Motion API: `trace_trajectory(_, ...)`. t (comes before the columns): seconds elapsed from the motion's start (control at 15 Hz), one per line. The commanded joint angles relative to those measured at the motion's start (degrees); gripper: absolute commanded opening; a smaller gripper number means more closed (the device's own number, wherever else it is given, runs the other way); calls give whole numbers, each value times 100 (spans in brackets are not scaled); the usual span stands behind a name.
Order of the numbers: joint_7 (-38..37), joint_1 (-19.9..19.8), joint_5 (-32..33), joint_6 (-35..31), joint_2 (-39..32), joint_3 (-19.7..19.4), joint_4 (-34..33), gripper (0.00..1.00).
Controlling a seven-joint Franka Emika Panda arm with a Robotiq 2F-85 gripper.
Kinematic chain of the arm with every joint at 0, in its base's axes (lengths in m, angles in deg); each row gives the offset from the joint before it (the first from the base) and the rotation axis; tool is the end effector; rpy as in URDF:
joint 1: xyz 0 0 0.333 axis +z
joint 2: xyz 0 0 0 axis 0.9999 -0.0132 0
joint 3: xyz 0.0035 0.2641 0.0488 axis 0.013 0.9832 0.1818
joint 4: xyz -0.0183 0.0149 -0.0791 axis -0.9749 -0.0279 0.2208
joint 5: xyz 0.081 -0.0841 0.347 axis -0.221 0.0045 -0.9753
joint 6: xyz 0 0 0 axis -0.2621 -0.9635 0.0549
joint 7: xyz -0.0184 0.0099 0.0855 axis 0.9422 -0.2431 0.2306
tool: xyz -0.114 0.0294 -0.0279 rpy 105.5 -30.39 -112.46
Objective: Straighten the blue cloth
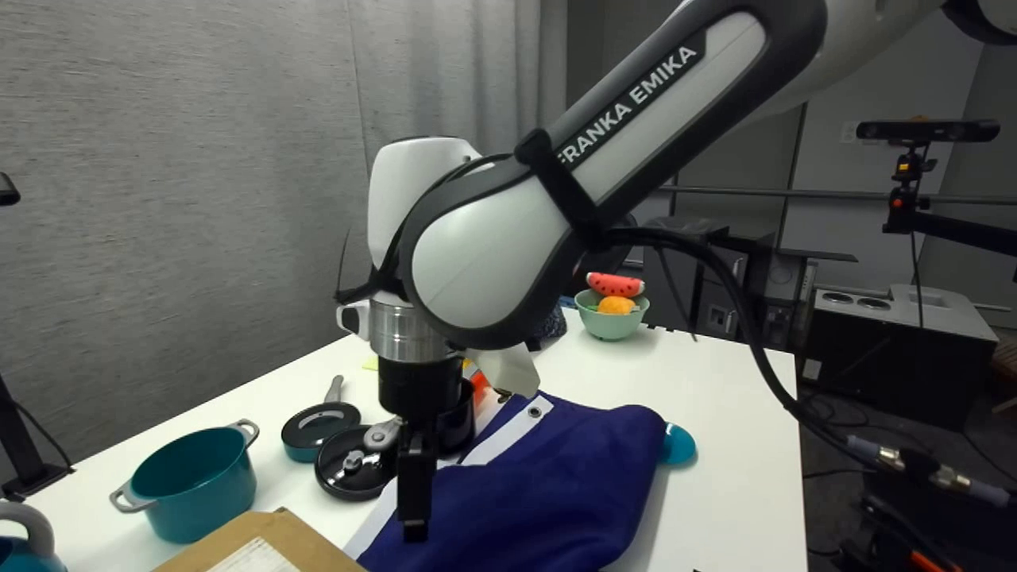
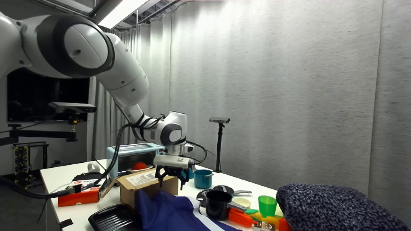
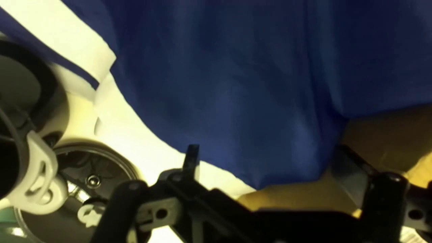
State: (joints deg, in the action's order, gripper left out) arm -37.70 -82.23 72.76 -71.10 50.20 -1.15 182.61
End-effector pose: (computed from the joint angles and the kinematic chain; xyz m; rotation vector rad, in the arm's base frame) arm 0.5884 0.1938 0.2395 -2.8464 -1.0727 -0.1107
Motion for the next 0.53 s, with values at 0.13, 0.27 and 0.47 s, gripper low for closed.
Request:
trace_trajectory(0.13, 859, -316, -105, 1188, 334, 210, 569, 100)
trace_trajectory(0.27, 1226, -371, -8, 1182, 480, 207, 861, 100)
trace_trajectory(0.47, 1788, -431, -34, 837, 685, 200, 1269, 100)
